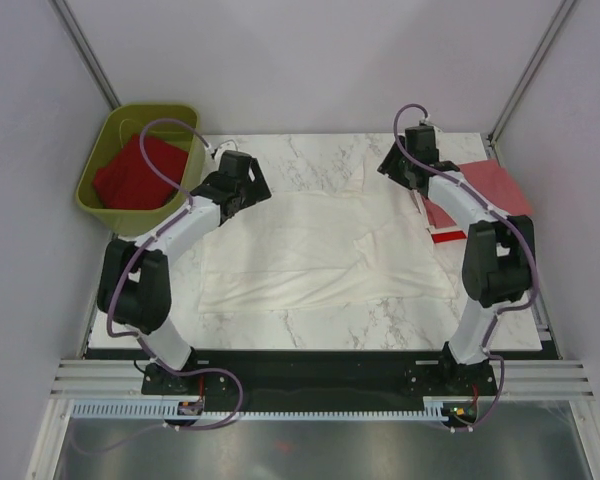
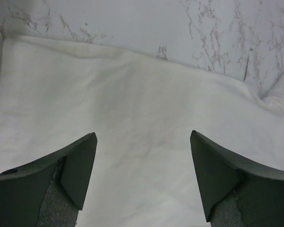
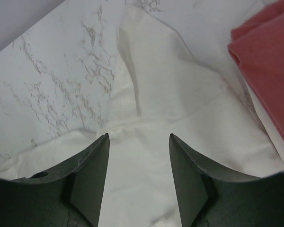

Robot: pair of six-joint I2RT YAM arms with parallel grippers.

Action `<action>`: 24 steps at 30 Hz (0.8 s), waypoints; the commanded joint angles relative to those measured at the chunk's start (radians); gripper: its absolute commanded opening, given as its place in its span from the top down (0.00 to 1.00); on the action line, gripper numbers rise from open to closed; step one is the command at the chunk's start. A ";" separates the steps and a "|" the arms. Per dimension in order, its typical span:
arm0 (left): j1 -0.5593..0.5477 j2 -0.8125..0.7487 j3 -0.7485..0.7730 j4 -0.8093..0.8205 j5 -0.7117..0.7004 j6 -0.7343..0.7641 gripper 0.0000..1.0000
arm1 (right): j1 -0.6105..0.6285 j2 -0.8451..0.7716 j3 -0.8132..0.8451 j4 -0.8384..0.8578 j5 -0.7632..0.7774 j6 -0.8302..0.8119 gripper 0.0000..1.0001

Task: Fold and stack the t-shirts
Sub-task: Fold the tshirt

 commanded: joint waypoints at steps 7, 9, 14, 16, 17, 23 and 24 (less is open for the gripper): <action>0.005 0.244 0.196 0.068 -0.228 -0.047 0.14 | 0.043 0.450 0.480 -0.001 0.103 -0.011 0.35; 0.005 0.272 0.234 0.059 -0.247 -0.018 0.14 | 0.046 0.516 0.587 -0.009 0.112 -0.008 0.35; 0.022 0.275 0.254 0.057 -0.236 -0.041 0.12 | 0.065 0.703 0.779 -0.043 0.184 -0.030 0.35; 0.025 0.270 0.266 0.060 -0.216 -0.041 0.12 | 0.072 0.758 0.857 -0.043 0.219 -0.044 0.35; 0.027 0.270 0.271 0.060 -0.212 -0.039 0.12 | 0.072 0.775 0.857 -0.049 0.221 -0.044 0.36; 0.051 0.299 0.298 0.051 -0.193 -0.045 0.13 | 0.072 0.844 0.929 -0.052 0.226 -0.043 0.50; 0.059 0.310 0.305 0.031 -0.192 -0.053 0.14 | 0.072 0.846 0.928 -0.049 0.223 -0.044 0.58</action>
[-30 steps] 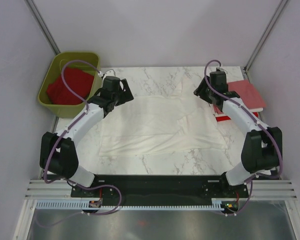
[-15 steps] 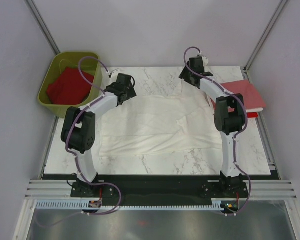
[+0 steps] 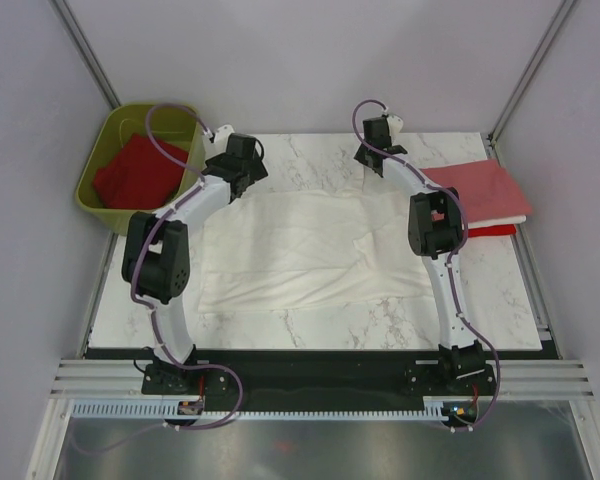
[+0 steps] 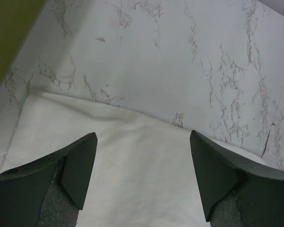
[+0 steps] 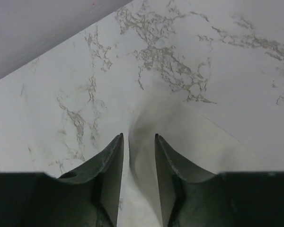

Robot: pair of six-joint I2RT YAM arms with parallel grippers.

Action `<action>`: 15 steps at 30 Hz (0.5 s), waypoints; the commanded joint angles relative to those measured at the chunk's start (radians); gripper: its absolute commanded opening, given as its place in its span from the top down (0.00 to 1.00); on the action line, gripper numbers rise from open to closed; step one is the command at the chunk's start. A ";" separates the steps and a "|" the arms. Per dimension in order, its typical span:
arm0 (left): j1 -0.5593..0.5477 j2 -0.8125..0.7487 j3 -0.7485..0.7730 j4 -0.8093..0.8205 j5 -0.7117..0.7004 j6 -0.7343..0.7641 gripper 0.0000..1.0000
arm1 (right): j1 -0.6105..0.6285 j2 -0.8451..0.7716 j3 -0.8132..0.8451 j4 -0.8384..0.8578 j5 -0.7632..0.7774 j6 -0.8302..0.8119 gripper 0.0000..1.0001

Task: Fold and stack the t-shirts
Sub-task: Fold the tshirt

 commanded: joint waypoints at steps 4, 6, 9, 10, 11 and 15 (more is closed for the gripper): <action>0.088 0.090 0.100 -0.042 0.050 -0.069 0.16 | 0.010 0.004 0.025 0.045 0.023 -0.010 0.82; 0.101 0.113 0.114 -0.053 0.075 -0.072 0.19 | 0.010 -0.015 -0.035 0.082 0.031 -0.013 0.94; 0.105 0.162 0.172 -0.088 0.072 -0.049 0.24 | 0.015 -0.050 -0.118 0.174 0.032 -0.039 0.98; 0.105 0.181 0.209 -0.103 0.064 -0.043 0.25 | 0.015 -0.052 -0.127 0.198 0.034 -0.054 0.98; 0.105 0.205 0.231 -0.150 0.054 -0.043 0.25 | 0.016 -0.052 -0.140 0.211 0.035 -0.064 0.99; 0.105 0.241 0.289 -0.246 -0.005 -0.050 0.29 | 0.016 -0.052 -0.170 0.243 0.043 -0.085 0.99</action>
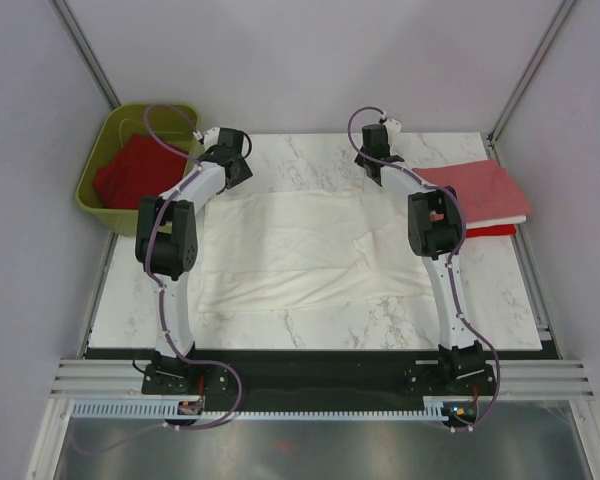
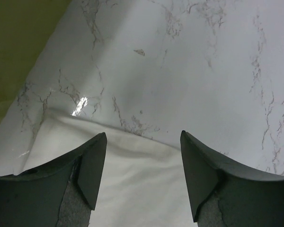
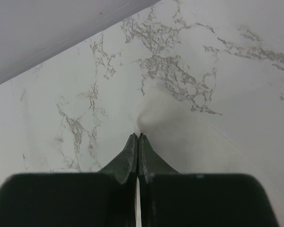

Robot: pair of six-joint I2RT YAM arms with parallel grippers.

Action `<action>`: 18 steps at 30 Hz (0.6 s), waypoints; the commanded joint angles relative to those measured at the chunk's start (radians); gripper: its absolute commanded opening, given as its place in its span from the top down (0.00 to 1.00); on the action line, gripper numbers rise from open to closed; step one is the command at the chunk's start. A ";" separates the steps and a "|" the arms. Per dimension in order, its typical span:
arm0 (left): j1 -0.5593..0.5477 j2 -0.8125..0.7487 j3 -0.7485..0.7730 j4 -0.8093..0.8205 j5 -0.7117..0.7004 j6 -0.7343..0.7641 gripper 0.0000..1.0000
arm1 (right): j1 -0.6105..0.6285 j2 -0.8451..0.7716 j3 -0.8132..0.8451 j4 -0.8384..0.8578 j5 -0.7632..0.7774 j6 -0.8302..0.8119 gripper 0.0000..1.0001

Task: Fold and stack the t-shirts
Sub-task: Fold the tshirt

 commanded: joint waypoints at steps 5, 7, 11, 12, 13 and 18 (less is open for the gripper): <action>-0.009 0.002 0.021 -0.107 -0.074 -0.042 0.30 | 0.006 -0.046 -0.075 0.070 -0.001 -0.045 0.99; -0.009 0.005 0.022 -0.120 -0.113 -0.051 0.30 | 0.008 -0.055 -0.094 0.084 0.002 -0.051 0.99; -0.007 0.010 0.024 -0.165 -0.182 -0.107 0.32 | 0.006 -0.070 -0.129 0.122 0.016 -0.063 0.99; -0.007 0.008 0.022 -0.180 -0.200 -0.117 0.33 | 0.008 -0.072 -0.132 0.125 0.018 -0.062 0.99; -0.007 0.008 0.021 -0.189 -0.205 -0.130 0.33 | 0.008 -0.073 -0.137 0.124 0.018 -0.060 0.99; -0.007 0.036 0.034 -0.212 -0.212 -0.136 0.35 | 0.006 -0.087 -0.155 0.139 0.013 -0.048 0.99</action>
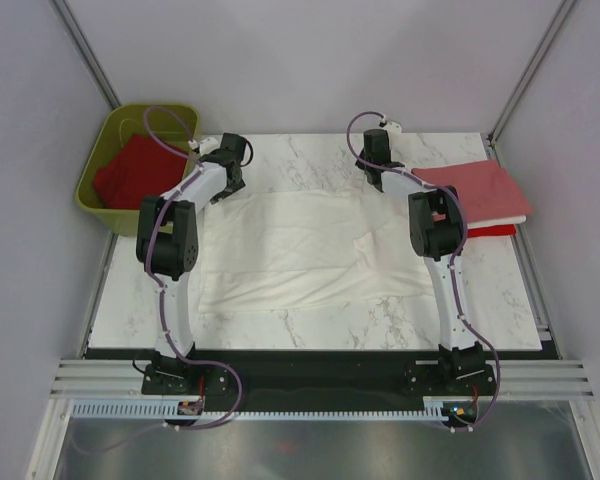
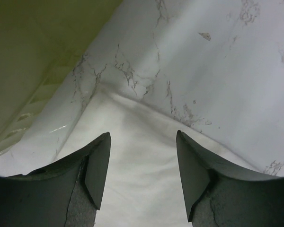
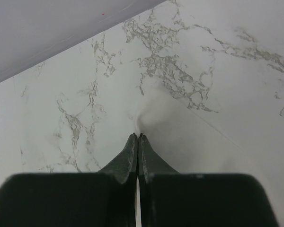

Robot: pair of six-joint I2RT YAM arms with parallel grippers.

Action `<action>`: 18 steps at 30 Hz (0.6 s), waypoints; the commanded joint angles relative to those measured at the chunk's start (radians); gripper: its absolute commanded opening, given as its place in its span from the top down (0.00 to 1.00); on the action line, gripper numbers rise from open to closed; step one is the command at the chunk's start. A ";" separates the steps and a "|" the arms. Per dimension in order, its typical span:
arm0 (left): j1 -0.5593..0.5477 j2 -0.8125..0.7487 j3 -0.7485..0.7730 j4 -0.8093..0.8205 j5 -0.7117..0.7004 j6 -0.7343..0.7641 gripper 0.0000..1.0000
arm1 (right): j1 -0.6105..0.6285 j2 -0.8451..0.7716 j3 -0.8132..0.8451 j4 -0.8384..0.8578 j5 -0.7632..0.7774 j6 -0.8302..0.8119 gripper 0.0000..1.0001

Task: Fold and stack the t-shirts
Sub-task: Fold the tshirt

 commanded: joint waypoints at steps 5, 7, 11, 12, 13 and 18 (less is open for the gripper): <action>0.003 0.058 0.037 -0.049 -0.053 -0.051 0.37 | 0.004 -0.043 -0.026 -0.014 0.010 -0.003 0.98; 0.009 0.073 0.041 -0.052 -0.030 -0.058 0.38 | 0.004 -0.048 -0.030 -0.014 0.010 0.000 0.98; 0.035 0.095 0.049 -0.062 0.017 -0.078 0.52 | 0.003 -0.051 -0.034 -0.013 0.011 0.005 0.98; 0.042 0.096 0.048 -0.064 0.034 -0.081 0.57 | 0.003 -0.053 -0.036 -0.013 0.010 0.006 0.98; 0.046 0.092 0.045 -0.062 0.031 -0.094 0.60 | 0.001 -0.054 -0.037 -0.010 0.008 0.009 0.98; 0.046 0.078 0.054 -0.062 -0.003 -0.106 0.66 | -0.003 -0.079 -0.063 0.004 0.002 0.023 0.99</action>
